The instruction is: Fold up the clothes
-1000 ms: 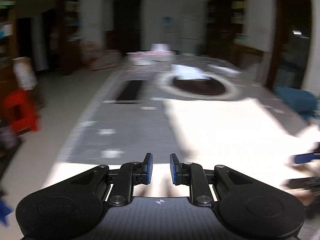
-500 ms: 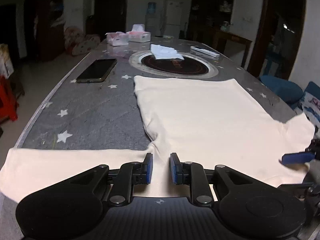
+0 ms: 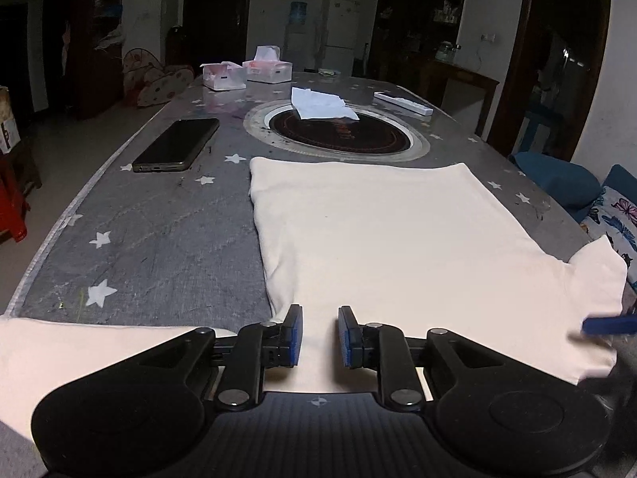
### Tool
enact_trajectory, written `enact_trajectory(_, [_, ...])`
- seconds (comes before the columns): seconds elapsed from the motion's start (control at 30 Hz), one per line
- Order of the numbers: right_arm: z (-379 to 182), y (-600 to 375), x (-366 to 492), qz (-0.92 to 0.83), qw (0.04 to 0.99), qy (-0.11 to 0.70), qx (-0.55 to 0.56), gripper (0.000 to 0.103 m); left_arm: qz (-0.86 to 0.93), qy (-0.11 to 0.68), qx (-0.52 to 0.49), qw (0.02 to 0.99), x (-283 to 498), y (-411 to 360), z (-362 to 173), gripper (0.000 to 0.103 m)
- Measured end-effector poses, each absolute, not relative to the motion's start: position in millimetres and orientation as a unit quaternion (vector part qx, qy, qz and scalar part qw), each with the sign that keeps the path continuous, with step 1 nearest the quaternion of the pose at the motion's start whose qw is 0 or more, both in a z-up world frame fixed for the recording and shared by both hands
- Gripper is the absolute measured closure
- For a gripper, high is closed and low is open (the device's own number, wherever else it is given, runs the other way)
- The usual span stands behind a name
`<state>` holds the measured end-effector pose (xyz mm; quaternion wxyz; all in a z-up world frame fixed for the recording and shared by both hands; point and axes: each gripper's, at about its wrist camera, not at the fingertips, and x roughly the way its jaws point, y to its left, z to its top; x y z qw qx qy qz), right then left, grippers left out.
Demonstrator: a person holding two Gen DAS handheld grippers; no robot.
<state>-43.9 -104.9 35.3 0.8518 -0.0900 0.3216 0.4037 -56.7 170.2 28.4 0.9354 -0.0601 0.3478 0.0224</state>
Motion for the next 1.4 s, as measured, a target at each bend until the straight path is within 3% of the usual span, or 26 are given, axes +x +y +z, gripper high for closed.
enact_trajectory(0.07, [38.3, -119.5, -35.4, 0.378, 0.866, 0.320, -0.071, 0.042, 0.021, 0.346, -0.056, 0.936, -59.9, 163.9, 30.9, 0.068])
enact_trajectory(0.37, [25.4, -157.8, -21.6, 0.310, 0.882, 0.349, -0.068, 0.048, -0.046, 0.333, -0.036, 0.941, -71.3, 114.5, 40.2, 0.061])
enact_trajectory(1.0, [23.8, -99.9, -63.3, 0.408, 0.844, 0.313, -0.151, 0.047, -0.098, 0.320, 0.036, 0.942, -114.2, 80.8, 33.7, 0.055])
enact_trajectory(1.13, [36.3, -128.2, -50.5, 0.371, 0.869, 0.309, -0.107, 0.047, -0.102, 0.304, 0.030, 0.947, -104.0, 77.2, 44.6, 0.049])
enact_trajectory(1.4, [38.0, -198.2, 3.4, 0.222, 0.920, 0.316, -0.062, 0.048, -0.126, 0.303, 0.037, 0.944, -84.0, 50.3, 47.6, 0.047])
